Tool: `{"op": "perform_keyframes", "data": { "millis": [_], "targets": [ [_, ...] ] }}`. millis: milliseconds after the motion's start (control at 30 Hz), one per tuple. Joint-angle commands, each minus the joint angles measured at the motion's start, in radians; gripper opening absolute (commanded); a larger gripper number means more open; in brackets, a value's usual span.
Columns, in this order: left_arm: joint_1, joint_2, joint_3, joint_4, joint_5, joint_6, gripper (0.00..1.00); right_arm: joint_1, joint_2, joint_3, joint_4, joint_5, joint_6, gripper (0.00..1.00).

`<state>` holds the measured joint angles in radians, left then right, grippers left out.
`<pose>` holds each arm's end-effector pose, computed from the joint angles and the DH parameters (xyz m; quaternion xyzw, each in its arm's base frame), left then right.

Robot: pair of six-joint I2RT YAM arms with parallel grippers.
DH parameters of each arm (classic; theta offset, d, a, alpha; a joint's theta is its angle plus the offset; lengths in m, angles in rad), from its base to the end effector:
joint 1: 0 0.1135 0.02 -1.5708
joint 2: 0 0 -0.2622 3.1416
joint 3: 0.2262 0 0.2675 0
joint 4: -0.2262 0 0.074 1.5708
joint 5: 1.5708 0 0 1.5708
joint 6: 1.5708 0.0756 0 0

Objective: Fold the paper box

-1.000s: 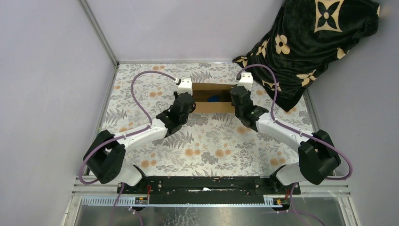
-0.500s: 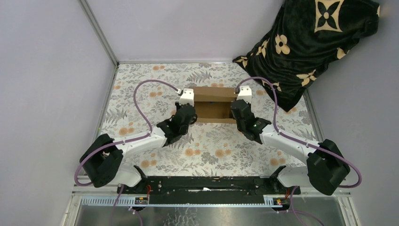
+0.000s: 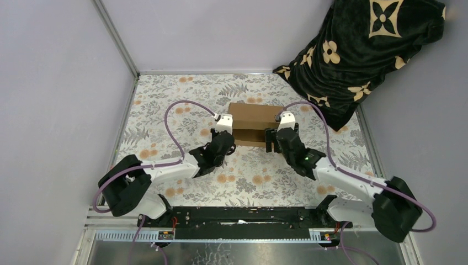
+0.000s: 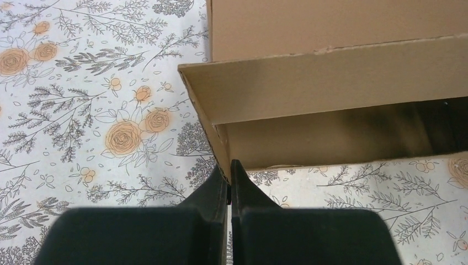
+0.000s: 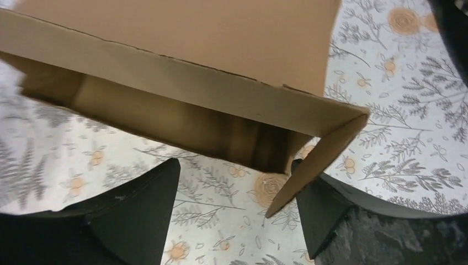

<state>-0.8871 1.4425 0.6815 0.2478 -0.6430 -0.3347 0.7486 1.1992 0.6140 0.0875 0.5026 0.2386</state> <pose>0.2460 -0.2301 0.1712 0.0700 0.8316 -0.0511 0.5486 0.2435 0.1765 0.1969 -0.0870 0.8376 0.0464 0.5373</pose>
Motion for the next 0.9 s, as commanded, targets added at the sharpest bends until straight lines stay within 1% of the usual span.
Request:
{"op": "perform_keyframes", "data": {
  "millis": [0, 167, 300, 433, 600, 700, 800, 867],
  "targets": [
    [-0.027, 0.003, -0.016, 0.101, 0.027, -0.030, 0.00, 0.020, -0.157, 0.015, -0.011, -0.162, -0.036, 0.86],
    [-0.030, 0.030, -0.024, 0.121, 0.010, -0.036, 0.00, 0.019, -0.239, 0.090, -0.116, -0.233, -0.053, 0.92],
    [-0.040, 0.041, -0.018, 0.119, -0.005, -0.028, 0.00, 0.017, -0.221, 0.187, -0.187, -0.257, -0.033, 0.91],
    [-0.048, 0.034, -0.003, 0.100, -0.023, -0.017, 0.00, -0.011, -0.167, 0.224, -0.249, -0.268, 0.005, 0.92],
    [-0.053, 0.026, 0.022, 0.063, -0.041, -0.001, 0.00, -0.074, -0.164, 0.097, -0.204, -0.305, 0.070, 0.89],
    [-0.052, 0.020, 0.031, 0.038, -0.055, 0.005, 0.00, -0.138, -0.171, -0.002, -0.161, -0.372, 0.106, 0.87],
    [-0.053, 0.021, 0.047, 0.016, -0.064, 0.010, 0.00, -0.155, -0.173, -0.070, -0.161, -0.402, 0.123, 0.87],
    [-0.052, 0.031, 0.062, -0.005, -0.071, 0.011, 0.00, -0.156, -0.176, -0.096, -0.180, -0.421, 0.131, 0.90]
  ]
}}
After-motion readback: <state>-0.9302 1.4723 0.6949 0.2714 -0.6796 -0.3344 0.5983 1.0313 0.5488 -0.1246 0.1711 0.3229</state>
